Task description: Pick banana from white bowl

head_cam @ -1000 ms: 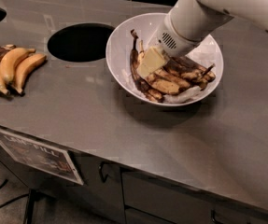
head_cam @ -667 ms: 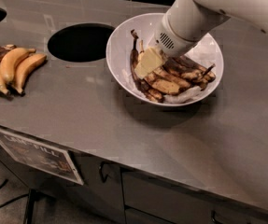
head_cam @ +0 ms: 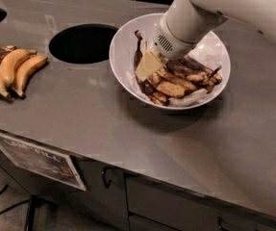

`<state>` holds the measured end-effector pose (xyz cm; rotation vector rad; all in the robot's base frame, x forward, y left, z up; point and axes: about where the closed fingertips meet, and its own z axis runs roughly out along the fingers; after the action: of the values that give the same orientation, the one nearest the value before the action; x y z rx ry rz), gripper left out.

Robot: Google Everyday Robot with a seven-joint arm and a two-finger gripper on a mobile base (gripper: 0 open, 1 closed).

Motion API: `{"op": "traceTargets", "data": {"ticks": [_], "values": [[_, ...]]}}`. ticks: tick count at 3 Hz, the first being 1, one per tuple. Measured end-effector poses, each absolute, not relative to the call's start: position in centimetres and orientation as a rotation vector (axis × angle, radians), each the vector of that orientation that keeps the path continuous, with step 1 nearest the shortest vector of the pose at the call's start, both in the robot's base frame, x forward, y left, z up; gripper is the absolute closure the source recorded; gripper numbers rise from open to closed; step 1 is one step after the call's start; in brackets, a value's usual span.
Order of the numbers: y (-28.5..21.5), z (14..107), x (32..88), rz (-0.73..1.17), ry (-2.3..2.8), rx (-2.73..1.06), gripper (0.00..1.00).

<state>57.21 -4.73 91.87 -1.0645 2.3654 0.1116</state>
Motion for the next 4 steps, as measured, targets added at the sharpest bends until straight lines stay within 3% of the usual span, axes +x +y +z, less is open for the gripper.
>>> {"op": "traceTargets", "data": {"ticks": [4], "values": [[-3.2,90.5,57.5,0.116,2.384,-1.120,0.44]]}}
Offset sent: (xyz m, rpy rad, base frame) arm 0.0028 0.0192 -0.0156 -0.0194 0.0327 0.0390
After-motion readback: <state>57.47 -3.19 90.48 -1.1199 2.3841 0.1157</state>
